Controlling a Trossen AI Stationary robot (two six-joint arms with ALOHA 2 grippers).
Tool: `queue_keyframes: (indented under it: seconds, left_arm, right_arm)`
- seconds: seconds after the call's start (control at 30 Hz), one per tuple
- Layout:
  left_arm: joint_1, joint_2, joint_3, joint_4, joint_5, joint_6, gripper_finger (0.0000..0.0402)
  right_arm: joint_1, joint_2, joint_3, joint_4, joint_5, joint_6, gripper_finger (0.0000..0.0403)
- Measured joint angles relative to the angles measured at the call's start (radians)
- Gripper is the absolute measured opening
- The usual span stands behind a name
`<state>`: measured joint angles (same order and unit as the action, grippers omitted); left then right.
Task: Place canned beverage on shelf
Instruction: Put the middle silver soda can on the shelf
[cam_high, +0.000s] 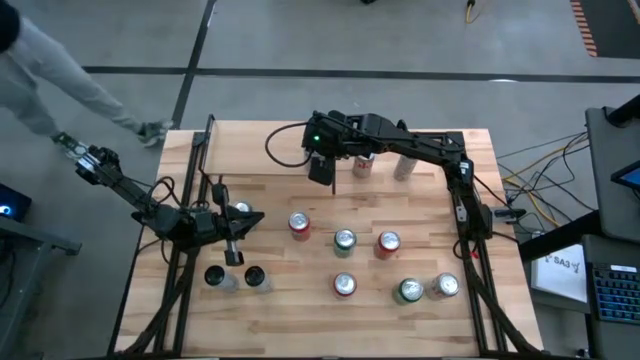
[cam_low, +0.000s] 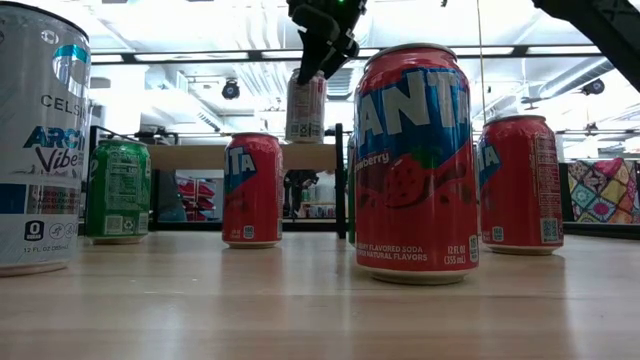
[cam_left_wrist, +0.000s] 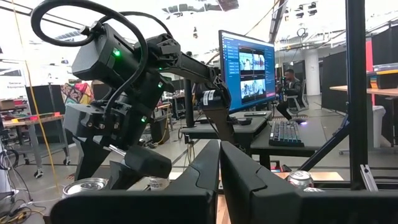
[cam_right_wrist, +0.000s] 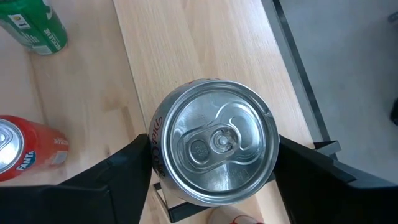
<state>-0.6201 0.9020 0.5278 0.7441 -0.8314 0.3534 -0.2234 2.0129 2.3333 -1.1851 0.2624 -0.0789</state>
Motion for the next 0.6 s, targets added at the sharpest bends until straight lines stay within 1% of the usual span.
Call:
queue_keyframes:
  seconds: [0.6]
  left_arm:
    - [0.000, 0.000, 0.000, -0.004, 0.000, 0.000, 0.0000]
  right_arm:
    - [-0.004, 0.000, -0.002, 0.024, 0.000, -0.001, 0.0324]
